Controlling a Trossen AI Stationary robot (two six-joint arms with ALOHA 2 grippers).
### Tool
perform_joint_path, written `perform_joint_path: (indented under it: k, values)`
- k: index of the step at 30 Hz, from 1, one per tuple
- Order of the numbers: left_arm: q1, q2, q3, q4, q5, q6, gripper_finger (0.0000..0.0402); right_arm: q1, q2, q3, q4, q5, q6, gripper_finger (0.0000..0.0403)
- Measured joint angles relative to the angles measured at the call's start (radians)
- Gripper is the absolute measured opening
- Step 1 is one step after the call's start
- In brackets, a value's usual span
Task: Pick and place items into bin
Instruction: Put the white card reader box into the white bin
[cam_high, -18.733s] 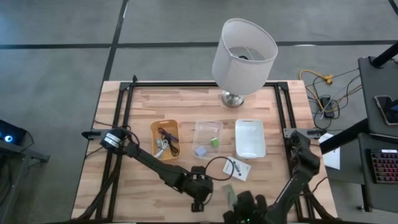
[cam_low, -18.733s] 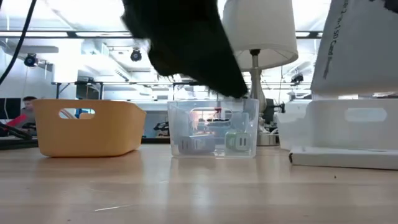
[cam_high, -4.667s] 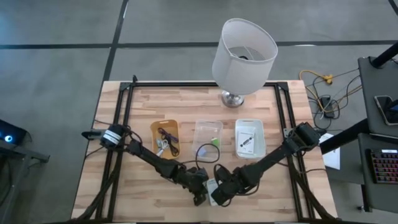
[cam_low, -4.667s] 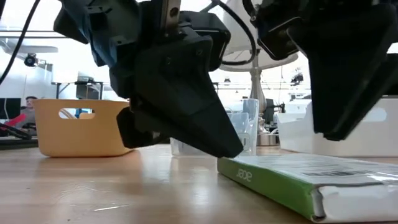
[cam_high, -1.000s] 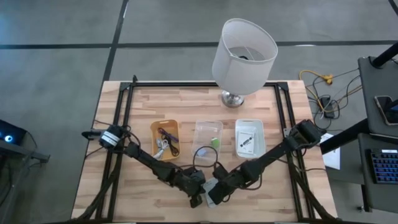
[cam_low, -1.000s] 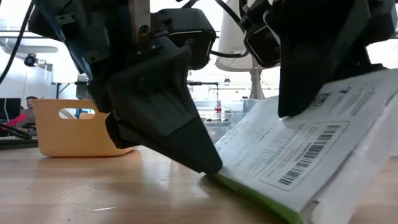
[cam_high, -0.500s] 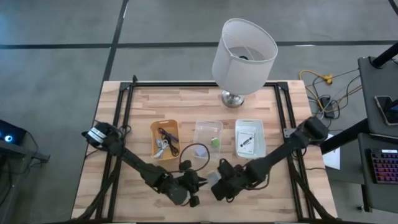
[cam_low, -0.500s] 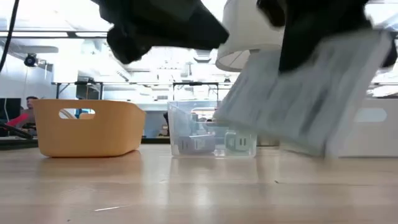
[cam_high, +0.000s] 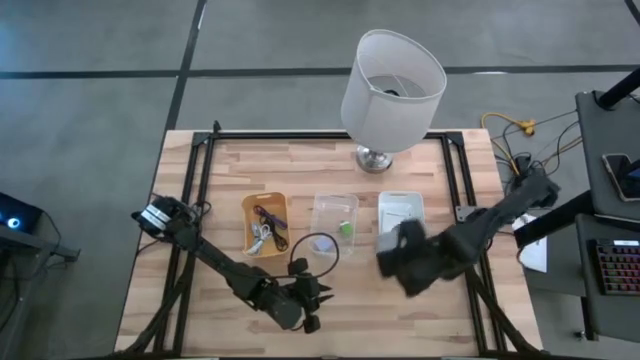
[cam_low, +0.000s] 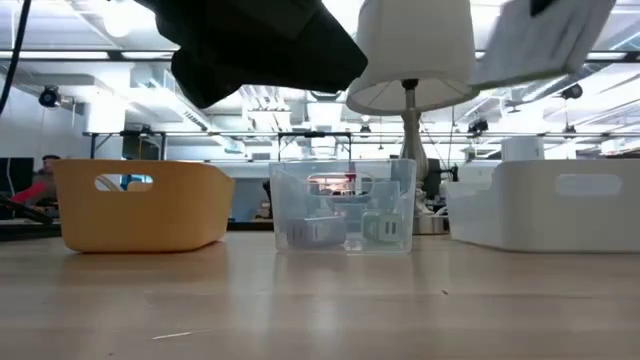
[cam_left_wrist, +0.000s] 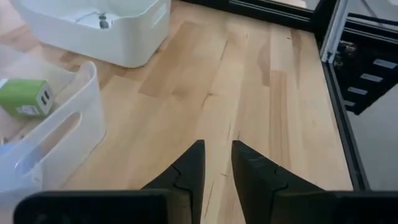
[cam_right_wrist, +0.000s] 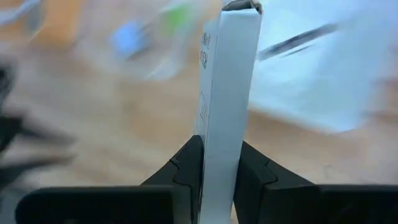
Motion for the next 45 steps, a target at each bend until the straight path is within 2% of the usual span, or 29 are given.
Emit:
perform_joint_path:
  k: [4,11,16,25,33,38,45]
  values:
    - [0.001,0.0,0.0,-0.008,0.002,-0.046,0.0063,-0.041,-0.088,-0.01,-0.22,-0.005,0.058,0.0053]
    - [0.022,0.0,0.0,-0.008,0.04,-0.091,0.0063,-0.145,-0.136,-0.094,-0.207,-0.049,-0.053,0.0053]
    - [0.053,0.0,0.0,-0.007,0.133,-0.159,0.0063,-0.239,-0.134,-0.214,-0.077,-0.135,-0.187,0.0053]
    - [0.052,-0.001,-0.001,0.001,0.154,-0.204,0.0063,-0.377,-0.223,-0.446,0.176,-0.141,-0.28,0.0053]
    - [0.052,-0.001,-0.001,0.002,0.159,-0.204,0.0063,-0.498,-0.377,-0.691,0.535,-0.234,-0.343,0.0054]
    - [0.052,-0.001,-0.001,0.002,0.159,-0.205,0.0063,-0.526,-0.453,-0.797,0.54,-0.262,-0.279,0.0063]
    - [0.067,-0.002,-0.001,0.001,0.16,-0.206,0.0063,-0.527,-0.52,-0.833,0.594,-0.273,-0.289,0.0111]
